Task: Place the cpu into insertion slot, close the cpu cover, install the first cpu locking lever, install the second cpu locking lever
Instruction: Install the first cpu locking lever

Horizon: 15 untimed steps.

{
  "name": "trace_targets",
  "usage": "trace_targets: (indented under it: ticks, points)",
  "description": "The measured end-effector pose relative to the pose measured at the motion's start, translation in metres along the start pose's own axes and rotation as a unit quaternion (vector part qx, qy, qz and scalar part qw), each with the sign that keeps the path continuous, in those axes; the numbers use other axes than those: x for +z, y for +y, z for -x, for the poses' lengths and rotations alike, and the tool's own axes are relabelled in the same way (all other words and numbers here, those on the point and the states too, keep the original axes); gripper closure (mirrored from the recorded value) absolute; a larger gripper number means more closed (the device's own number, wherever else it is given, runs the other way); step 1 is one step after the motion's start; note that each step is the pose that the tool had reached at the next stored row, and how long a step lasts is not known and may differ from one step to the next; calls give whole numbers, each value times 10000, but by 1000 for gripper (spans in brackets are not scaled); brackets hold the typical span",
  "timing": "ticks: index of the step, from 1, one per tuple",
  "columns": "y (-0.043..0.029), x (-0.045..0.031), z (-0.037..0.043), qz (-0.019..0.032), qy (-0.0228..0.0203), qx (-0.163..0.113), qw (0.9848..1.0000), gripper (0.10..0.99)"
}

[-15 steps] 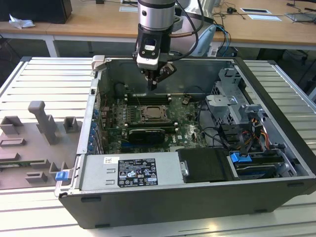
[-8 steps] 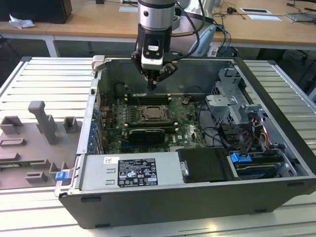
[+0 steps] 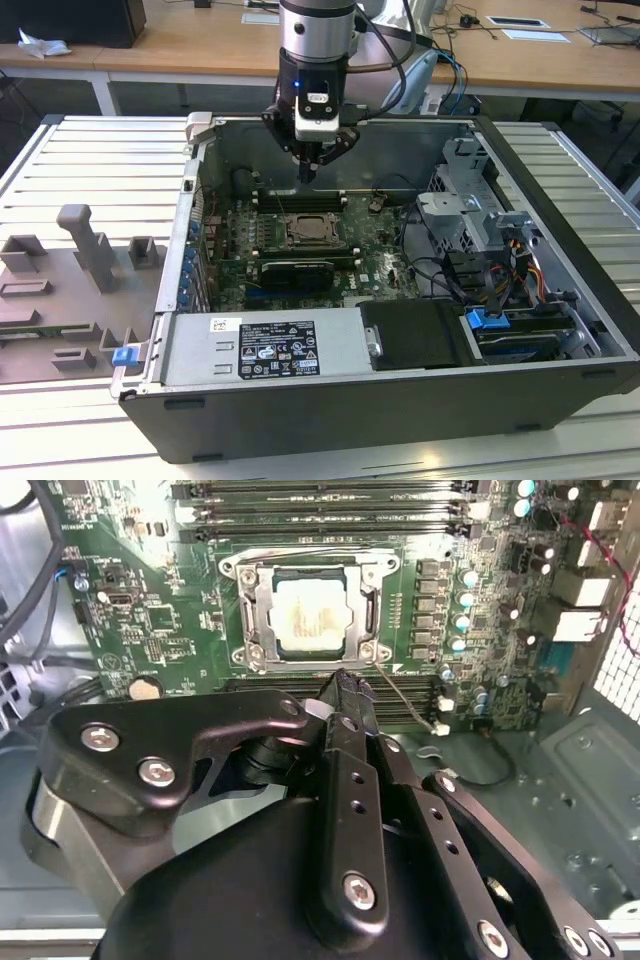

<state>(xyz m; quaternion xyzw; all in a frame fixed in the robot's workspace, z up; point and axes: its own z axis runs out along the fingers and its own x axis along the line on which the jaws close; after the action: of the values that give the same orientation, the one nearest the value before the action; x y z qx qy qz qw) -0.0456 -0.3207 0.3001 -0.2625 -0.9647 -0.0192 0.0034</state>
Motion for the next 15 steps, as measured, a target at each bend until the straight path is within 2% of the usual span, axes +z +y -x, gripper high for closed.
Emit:
trace_targets:
  ticks: [7, 15]
  points:
    - [0, 0, 0, -6, 14, -403, 9992, 980]
    - [0, 0, 0, -14, 31, -870, 9962, 980]
